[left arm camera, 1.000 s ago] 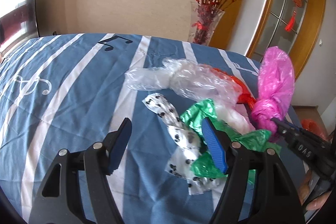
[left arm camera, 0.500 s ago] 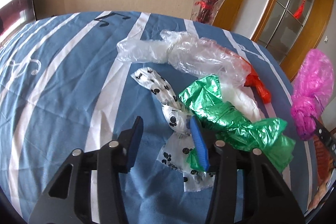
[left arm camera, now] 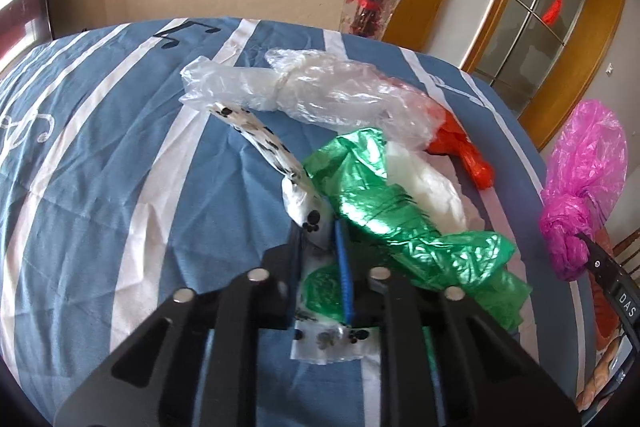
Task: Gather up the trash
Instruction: 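Grasp the pink bag with the right tool while the left grasps the paw-print bag, then carry the pink bag and paw-print bag over the red basket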
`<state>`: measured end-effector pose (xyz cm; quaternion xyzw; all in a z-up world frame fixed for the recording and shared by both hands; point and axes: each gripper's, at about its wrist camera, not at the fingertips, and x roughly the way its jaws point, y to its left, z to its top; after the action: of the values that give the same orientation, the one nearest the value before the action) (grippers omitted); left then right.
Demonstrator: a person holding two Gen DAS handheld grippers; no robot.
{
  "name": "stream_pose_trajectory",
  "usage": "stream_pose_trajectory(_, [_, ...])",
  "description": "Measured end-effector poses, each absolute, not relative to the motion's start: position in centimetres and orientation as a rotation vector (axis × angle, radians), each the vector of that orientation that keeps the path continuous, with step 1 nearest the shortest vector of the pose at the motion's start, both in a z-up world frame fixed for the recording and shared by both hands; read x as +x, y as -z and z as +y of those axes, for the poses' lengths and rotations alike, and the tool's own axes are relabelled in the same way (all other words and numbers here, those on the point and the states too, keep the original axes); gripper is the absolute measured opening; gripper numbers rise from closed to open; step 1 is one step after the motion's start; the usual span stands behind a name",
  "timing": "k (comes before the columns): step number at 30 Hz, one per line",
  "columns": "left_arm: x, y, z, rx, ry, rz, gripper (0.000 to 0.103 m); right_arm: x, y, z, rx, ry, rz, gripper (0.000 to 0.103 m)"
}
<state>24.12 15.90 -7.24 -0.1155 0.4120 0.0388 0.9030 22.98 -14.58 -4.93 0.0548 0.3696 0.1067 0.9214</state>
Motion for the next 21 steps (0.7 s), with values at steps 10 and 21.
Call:
stream_pose_trajectory(10, [21.4,5.4,17.7,-0.237,-0.112,0.788,0.01,21.7,4.1,-16.3,0.125,-0.199,0.725,0.022])
stream_pose_trajectory(21, [18.5,0.3,15.9,-0.243,-0.041,0.686,0.01,19.5,2.4,-18.8,0.128,-0.169,0.666,0.022])
